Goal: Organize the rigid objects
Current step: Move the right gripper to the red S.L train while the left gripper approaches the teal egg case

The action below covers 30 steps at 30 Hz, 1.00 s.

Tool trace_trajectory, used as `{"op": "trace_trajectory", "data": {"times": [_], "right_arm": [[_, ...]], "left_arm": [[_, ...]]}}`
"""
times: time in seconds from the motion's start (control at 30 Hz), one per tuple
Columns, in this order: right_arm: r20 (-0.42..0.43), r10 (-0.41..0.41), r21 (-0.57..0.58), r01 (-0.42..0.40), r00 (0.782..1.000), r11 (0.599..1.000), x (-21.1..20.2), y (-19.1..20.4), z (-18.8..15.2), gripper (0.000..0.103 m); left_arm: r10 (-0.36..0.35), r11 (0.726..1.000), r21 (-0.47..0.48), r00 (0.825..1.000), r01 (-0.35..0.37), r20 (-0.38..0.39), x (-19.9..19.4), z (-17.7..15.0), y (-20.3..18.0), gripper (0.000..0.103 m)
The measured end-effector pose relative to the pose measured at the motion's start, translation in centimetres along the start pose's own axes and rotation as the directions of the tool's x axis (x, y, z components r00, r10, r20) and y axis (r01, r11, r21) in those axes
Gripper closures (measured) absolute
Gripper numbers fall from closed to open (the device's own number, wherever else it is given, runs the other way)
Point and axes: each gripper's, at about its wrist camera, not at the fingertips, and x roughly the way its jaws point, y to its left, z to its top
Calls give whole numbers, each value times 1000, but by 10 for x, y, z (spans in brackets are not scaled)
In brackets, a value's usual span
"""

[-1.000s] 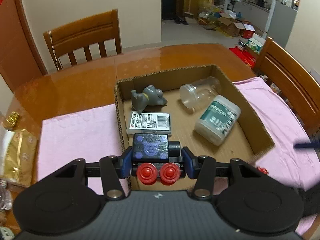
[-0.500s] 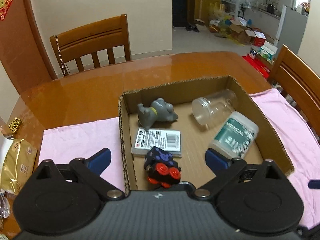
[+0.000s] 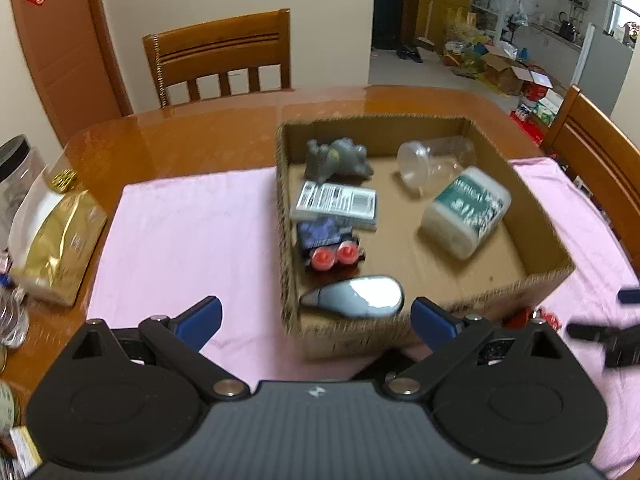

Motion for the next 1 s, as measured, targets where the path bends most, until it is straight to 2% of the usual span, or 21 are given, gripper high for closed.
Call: {"op": "trace_trajectory", "data": {"times": [0.13,0.37,0.47,0.67,0.87,1.0], "right_arm": [[18,-56,40,55,998,998,8,-15,9,0],[-7,-48,34,49,999,998,39,-18,12,0],[-18,-1,25,2,1000,1000,40,-13,11,0],[-54,58,-77,-62,997,995,28,10,-5,0],[-81,164,-116,-173,983,978,21,26,-22,0],[-116,181,-166,-199,977,966,32,48,-35,0]], "left_arm": [[36,999,-15,999,-36,-17,-1,-16,2,3],[33,998,-42,998,-36,-50,-4,-33,8,3],[41,998,-54,998,-44,-55,-5,-36,11,3],[53,996,-67,997,-57,-62,-5,-40,17,3],[45,996,-70,997,-49,-58,-7,-42,19,3],[32,997,-70,998,-36,-56,-10,-45,18,3]]}}
